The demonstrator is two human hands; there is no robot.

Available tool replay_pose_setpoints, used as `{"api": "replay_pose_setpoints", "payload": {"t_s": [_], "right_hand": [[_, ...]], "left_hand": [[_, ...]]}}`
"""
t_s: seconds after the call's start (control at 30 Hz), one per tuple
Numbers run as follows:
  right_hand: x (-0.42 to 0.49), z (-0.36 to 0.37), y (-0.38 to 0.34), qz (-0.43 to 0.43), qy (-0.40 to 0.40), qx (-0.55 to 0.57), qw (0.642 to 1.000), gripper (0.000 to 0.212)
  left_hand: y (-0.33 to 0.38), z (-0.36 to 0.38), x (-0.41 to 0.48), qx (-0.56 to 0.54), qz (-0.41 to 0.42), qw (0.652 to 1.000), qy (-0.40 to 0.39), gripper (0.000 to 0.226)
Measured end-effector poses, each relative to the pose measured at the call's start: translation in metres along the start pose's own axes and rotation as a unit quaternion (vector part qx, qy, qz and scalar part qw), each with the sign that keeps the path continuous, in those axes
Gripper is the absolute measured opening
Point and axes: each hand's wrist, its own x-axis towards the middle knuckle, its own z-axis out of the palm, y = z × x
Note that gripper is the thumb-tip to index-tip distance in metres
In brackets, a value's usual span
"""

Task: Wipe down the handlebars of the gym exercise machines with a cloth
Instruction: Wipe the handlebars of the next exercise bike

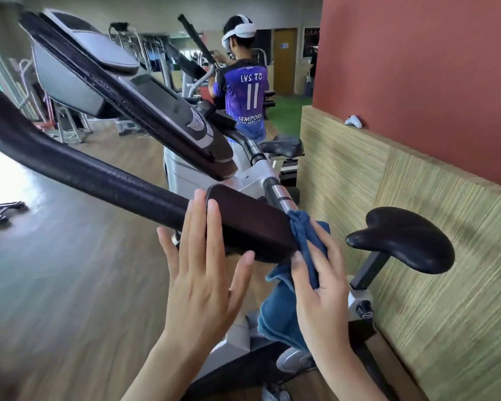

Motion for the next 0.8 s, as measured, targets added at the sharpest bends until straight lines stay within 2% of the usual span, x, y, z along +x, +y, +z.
{"api": "replay_pose_setpoints", "payload": {"t_s": [0.07, 0.2, 0.37, 0.47, 0.63, 0.73, 0.8], "right_hand": [[-0.003, 0.0, 0.008, -0.018, 0.0, 0.009, 1.0, 0.039], [0.021, -0.004, 0.021, -0.071, -0.03, 0.0, 0.997, 0.031], [0.053, -0.009, 0.046, -0.045, -0.058, -0.004, 0.997, 0.027], [0.053, -0.011, 0.054, -0.059, -0.074, 0.006, 0.995, 0.027], [0.048, -0.017, 0.063, -0.193, -0.099, 0.017, 0.976, 0.026], [0.057, -0.024, 0.081, -0.264, -0.159, 0.029, 0.951, 0.03], [0.07, -0.028, 0.09, -0.274, -0.195, 0.056, 0.94, 0.028]], "left_hand": [[0.001, 0.001, 0.0, -0.011, -0.001, 1.0, 0.0, 0.058], [0.005, 0.004, 0.001, -0.039, -0.009, 0.999, 0.01, 0.058], [0.011, 0.009, 0.0, -0.055, -0.024, 0.998, 0.026, 0.057], [0.013, 0.012, 0.0, -0.016, -0.035, 0.999, 0.024, 0.062], [0.025, 0.018, -0.002, 0.04, -0.089, 0.994, 0.051, 0.059], [0.036, 0.024, -0.006, 0.078, -0.124, 0.986, 0.081, 0.06], [0.05, 0.031, -0.013, 0.123, -0.139, 0.977, 0.104, 0.06]]}}
